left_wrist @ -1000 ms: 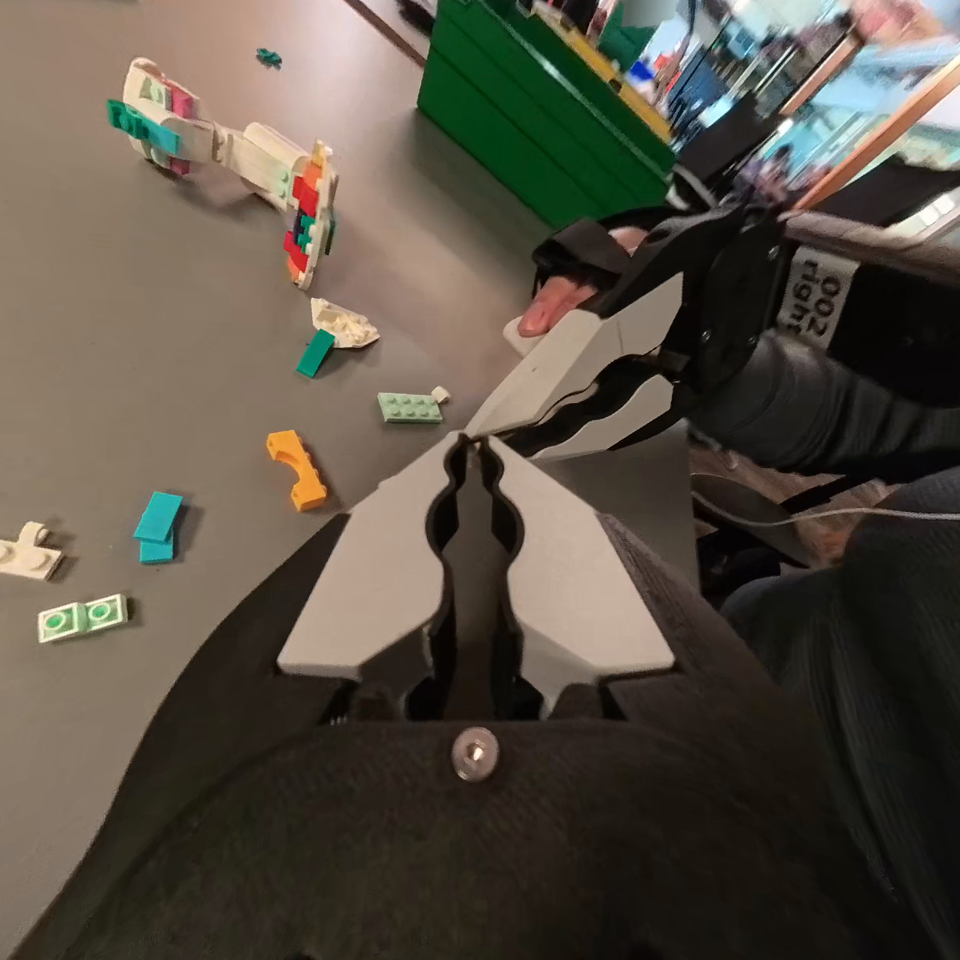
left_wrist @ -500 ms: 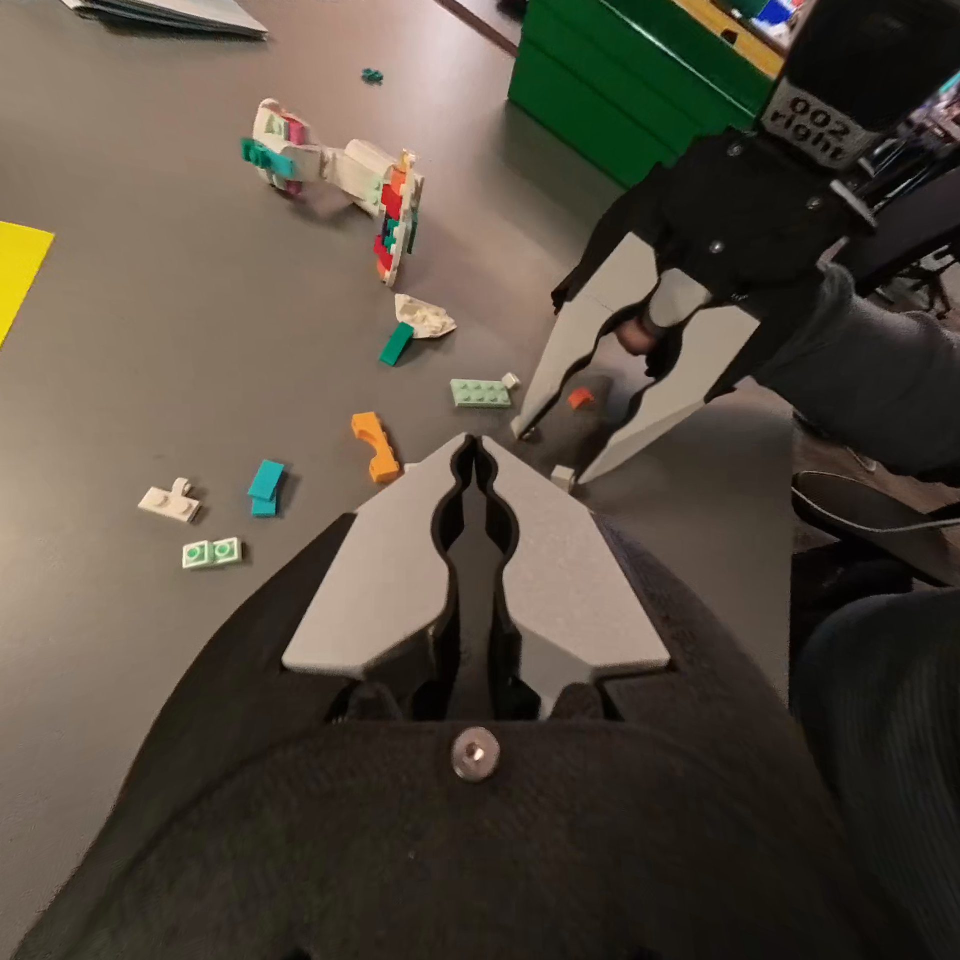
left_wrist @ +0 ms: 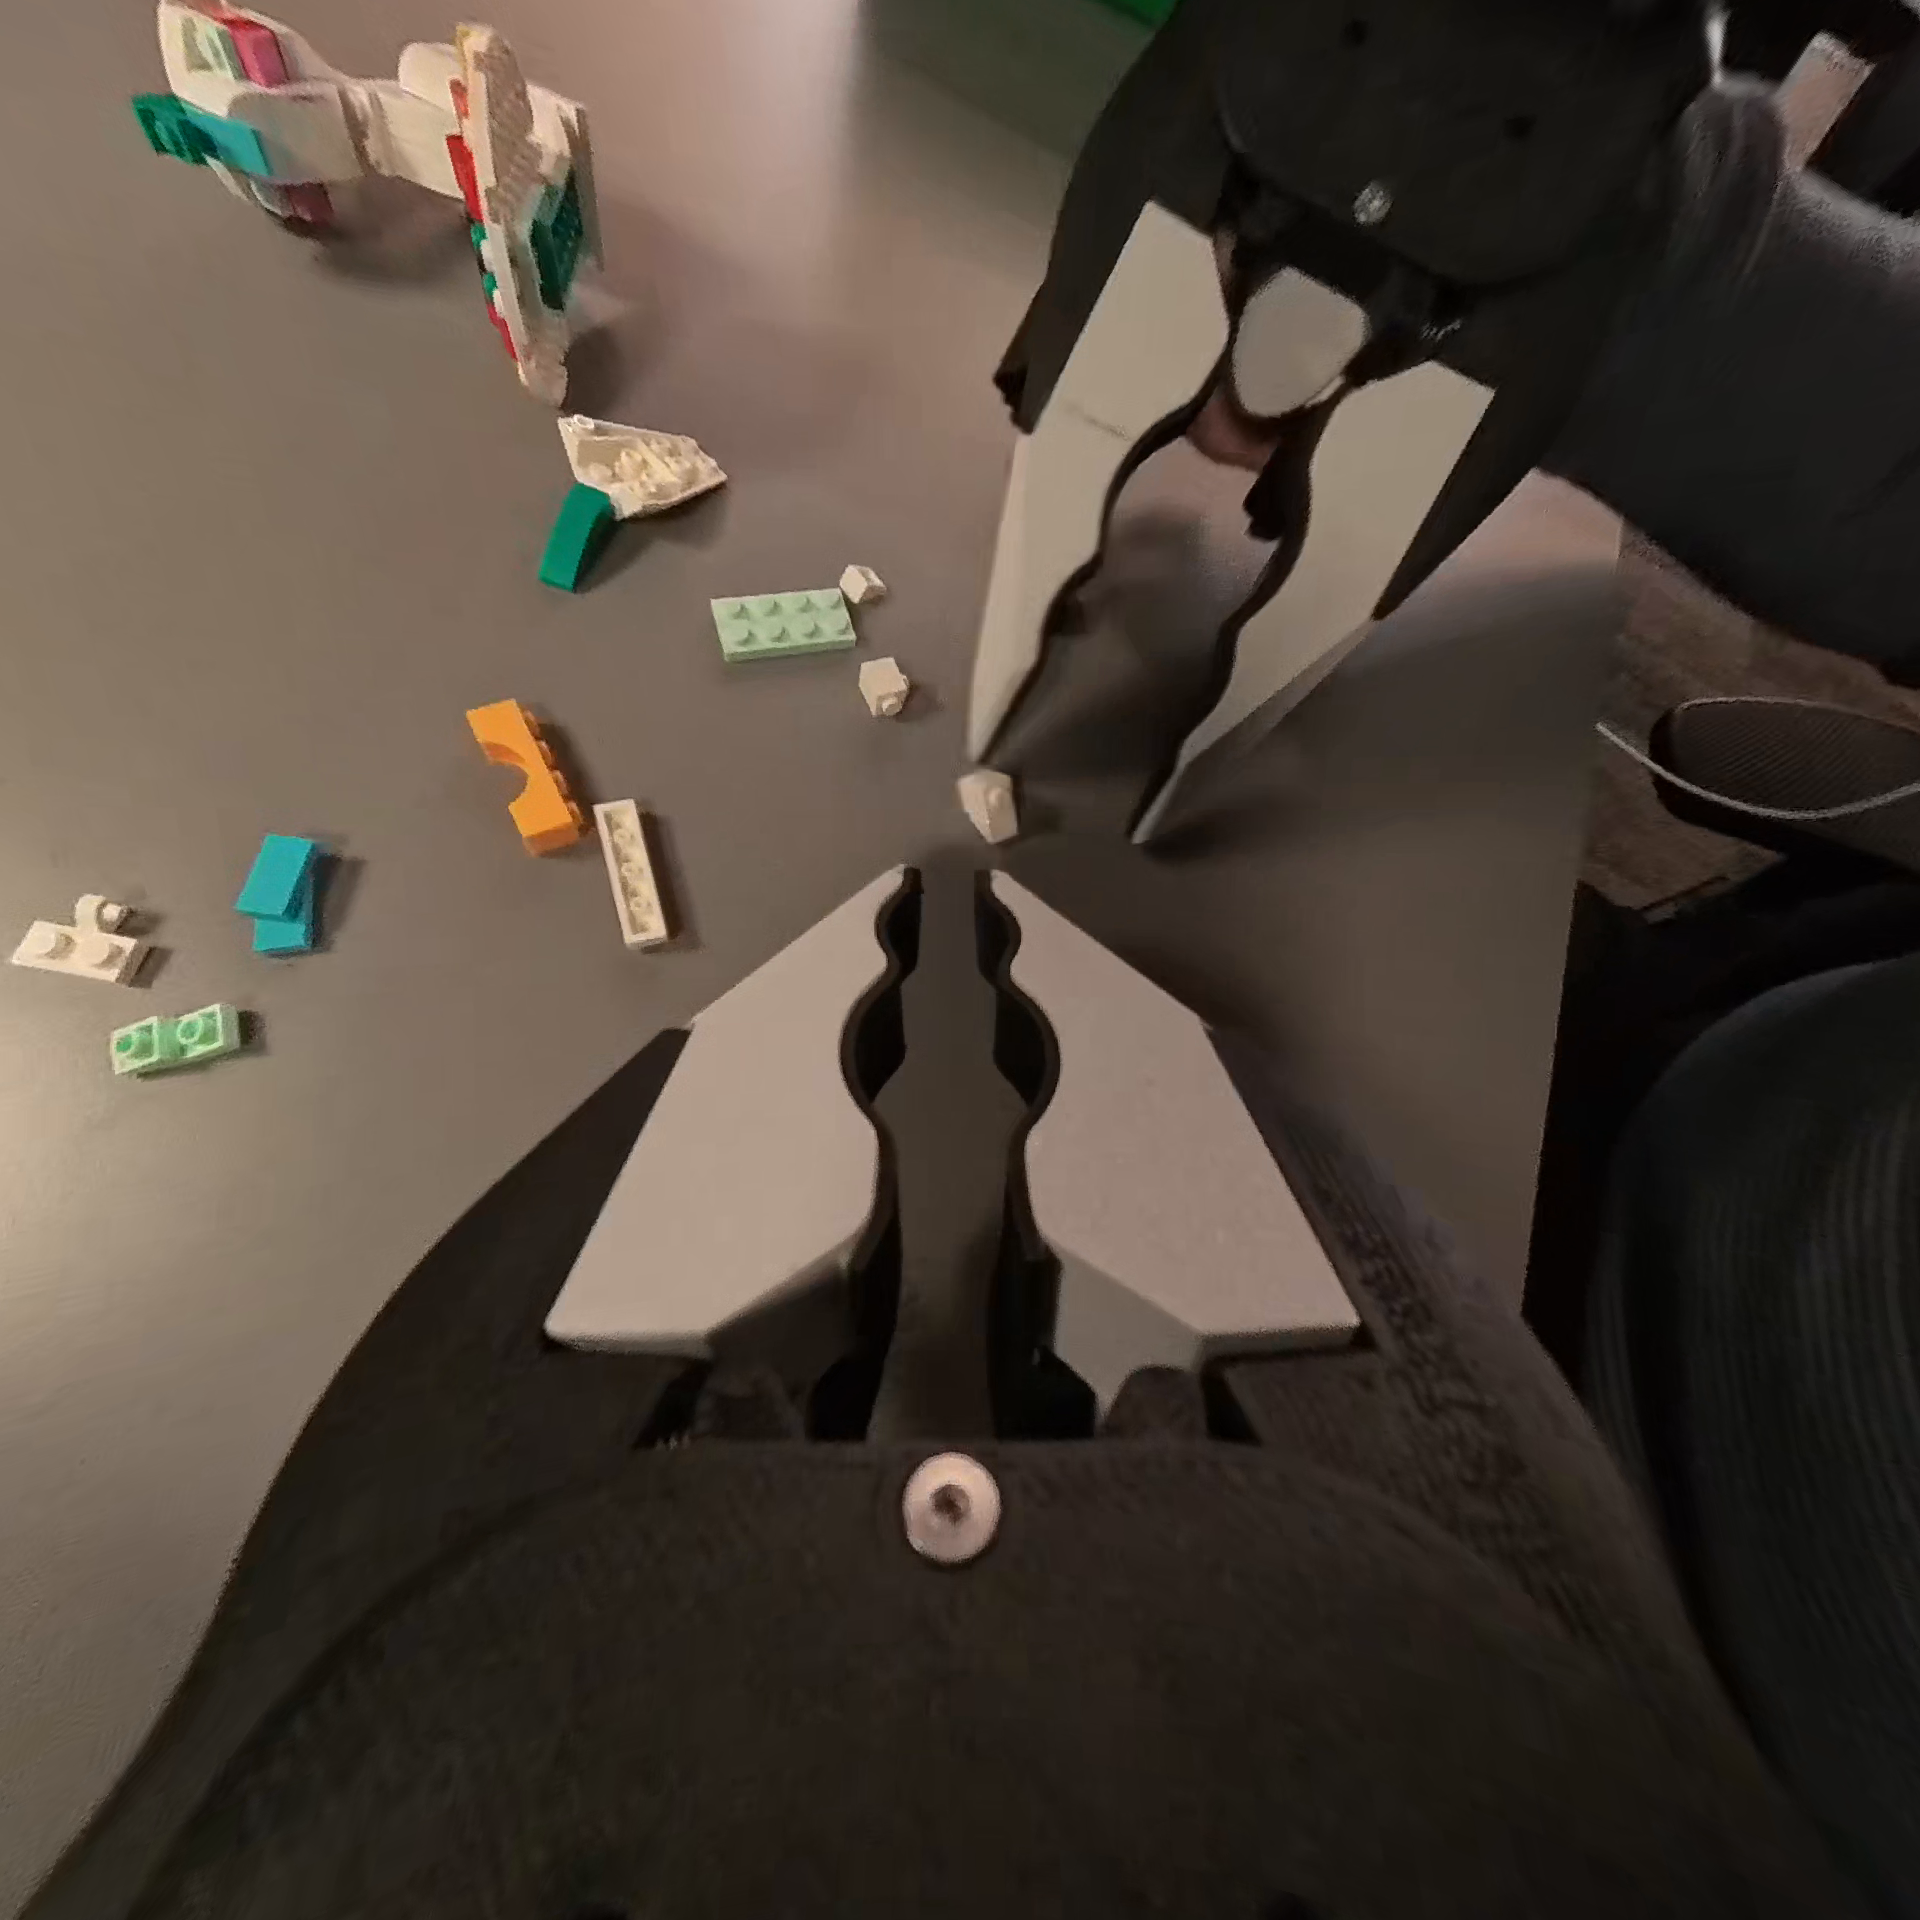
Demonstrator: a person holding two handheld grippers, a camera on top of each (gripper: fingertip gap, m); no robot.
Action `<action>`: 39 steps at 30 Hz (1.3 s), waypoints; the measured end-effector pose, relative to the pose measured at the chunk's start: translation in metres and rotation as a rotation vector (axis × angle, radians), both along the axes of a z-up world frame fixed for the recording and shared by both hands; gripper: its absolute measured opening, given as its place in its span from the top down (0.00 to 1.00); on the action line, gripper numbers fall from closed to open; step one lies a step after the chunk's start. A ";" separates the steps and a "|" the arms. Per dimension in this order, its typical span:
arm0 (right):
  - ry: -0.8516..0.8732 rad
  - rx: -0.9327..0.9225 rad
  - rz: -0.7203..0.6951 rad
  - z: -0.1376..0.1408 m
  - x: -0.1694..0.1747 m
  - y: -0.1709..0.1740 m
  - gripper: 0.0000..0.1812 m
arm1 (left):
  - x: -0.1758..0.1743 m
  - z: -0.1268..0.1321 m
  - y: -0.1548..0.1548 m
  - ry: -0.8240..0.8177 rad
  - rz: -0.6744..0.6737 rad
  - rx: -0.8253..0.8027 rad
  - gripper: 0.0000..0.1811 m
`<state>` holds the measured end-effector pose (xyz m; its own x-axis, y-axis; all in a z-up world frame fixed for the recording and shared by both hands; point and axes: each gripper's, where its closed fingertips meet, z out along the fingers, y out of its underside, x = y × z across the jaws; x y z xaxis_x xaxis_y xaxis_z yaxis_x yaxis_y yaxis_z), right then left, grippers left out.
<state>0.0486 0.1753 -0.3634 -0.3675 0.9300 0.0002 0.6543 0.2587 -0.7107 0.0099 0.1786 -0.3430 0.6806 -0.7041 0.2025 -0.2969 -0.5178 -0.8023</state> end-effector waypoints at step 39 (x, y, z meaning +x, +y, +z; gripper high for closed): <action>0.283 -0.061 0.097 0.058 -0.013 -0.016 0.97 | 0.028 0.036 -0.015 -0.102 -0.191 0.192 0.91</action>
